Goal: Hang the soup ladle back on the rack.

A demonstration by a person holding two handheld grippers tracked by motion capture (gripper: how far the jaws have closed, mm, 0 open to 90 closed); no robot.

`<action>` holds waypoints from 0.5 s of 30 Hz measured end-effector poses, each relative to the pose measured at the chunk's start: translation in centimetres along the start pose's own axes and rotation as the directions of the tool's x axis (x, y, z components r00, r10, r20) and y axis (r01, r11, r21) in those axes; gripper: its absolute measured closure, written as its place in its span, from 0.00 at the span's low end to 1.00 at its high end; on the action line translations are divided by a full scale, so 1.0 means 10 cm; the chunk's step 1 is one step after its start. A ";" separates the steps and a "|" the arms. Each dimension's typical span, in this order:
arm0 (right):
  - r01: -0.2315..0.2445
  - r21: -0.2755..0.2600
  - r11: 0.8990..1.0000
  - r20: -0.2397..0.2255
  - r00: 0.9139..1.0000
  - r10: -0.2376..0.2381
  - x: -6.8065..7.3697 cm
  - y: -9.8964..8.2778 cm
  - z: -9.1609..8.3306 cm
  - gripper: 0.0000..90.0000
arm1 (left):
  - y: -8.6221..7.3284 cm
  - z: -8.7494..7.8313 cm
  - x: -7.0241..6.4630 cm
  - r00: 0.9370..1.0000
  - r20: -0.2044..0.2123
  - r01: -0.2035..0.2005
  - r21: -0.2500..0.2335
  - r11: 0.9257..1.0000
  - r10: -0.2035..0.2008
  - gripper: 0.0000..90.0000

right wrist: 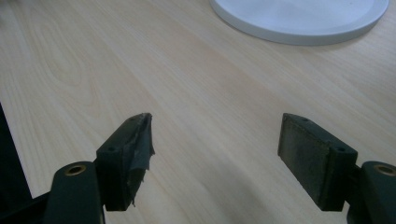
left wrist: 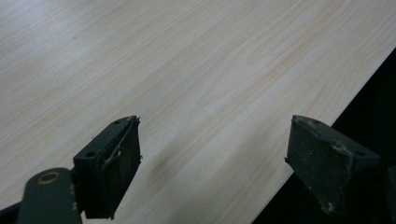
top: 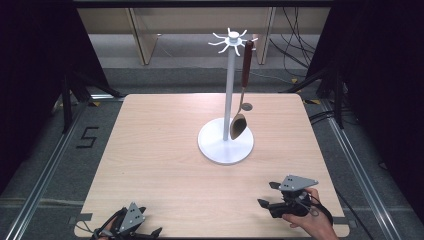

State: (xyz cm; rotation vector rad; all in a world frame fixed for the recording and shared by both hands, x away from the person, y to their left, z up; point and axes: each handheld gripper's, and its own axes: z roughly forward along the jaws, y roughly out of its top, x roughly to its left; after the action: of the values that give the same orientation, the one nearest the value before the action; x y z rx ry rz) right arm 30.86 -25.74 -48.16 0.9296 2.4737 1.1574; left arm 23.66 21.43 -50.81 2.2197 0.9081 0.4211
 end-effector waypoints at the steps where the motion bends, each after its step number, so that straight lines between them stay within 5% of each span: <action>1: -0.009 0.007 1.000 -0.004 1.000 0.009 0.01 -0.01 0.00 0.30 | 0.00 0.00 0.00 1.000 0.000 -0.002 0.000 1.000 0.002 0.19; 15: 0.007 0.009 1.000 -0.004 1.000 -0.007 0.05 -0.08 -0.03 0.30 | 0.00 0.00 0.00 1.000 -0.001 0.000 0.000 1.000 0.000 0.19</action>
State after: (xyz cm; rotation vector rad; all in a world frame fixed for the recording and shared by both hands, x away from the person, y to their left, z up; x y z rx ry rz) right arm 29.96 -25.96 -48.50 0.9213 2.4851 1.1483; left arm 23.71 21.44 -50.84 2.2194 0.9089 0.4221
